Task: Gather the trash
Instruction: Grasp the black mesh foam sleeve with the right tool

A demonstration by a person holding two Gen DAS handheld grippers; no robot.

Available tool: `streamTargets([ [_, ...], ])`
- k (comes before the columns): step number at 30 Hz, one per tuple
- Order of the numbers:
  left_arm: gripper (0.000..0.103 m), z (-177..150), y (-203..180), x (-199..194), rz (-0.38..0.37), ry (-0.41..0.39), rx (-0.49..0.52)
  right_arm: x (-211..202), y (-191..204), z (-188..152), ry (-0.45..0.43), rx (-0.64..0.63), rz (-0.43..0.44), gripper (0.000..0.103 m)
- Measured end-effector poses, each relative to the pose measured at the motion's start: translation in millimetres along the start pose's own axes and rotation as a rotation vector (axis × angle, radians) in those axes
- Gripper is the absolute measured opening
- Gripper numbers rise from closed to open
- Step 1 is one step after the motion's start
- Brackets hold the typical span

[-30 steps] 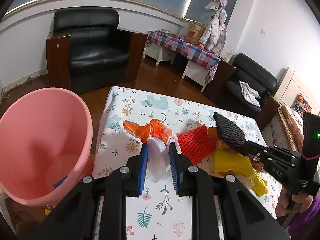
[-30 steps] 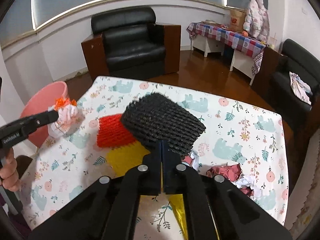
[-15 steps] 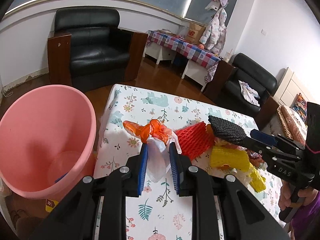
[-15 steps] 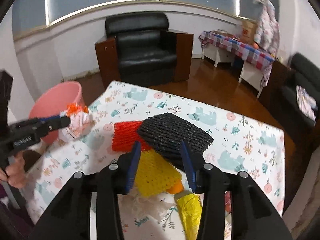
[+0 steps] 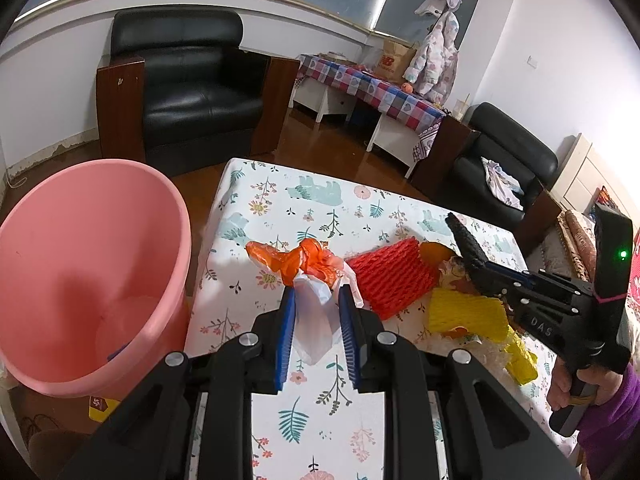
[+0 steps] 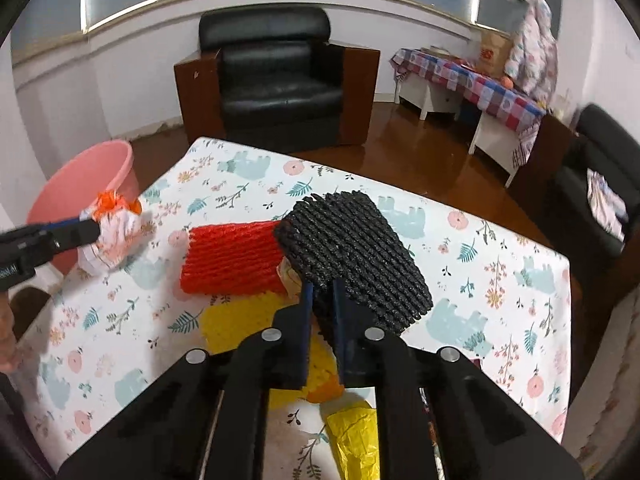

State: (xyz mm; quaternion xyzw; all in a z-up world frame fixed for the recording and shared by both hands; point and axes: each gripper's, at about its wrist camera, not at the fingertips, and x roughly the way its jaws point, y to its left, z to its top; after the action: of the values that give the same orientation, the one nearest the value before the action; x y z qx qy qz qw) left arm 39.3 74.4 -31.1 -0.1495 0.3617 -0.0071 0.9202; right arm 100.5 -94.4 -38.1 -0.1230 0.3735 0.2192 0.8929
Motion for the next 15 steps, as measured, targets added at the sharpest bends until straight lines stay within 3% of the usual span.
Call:
streamTargets([
  [7,0.021,1,0,-7,-0.015,-0.026,-0.003,-23,-3,6,-0.051,0.075,0.059,0.009],
  [15,0.021,4,4,-35,-0.020,-0.089,-0.011,-53,21,23,-0.118,0.135,0.195,0.009],
])
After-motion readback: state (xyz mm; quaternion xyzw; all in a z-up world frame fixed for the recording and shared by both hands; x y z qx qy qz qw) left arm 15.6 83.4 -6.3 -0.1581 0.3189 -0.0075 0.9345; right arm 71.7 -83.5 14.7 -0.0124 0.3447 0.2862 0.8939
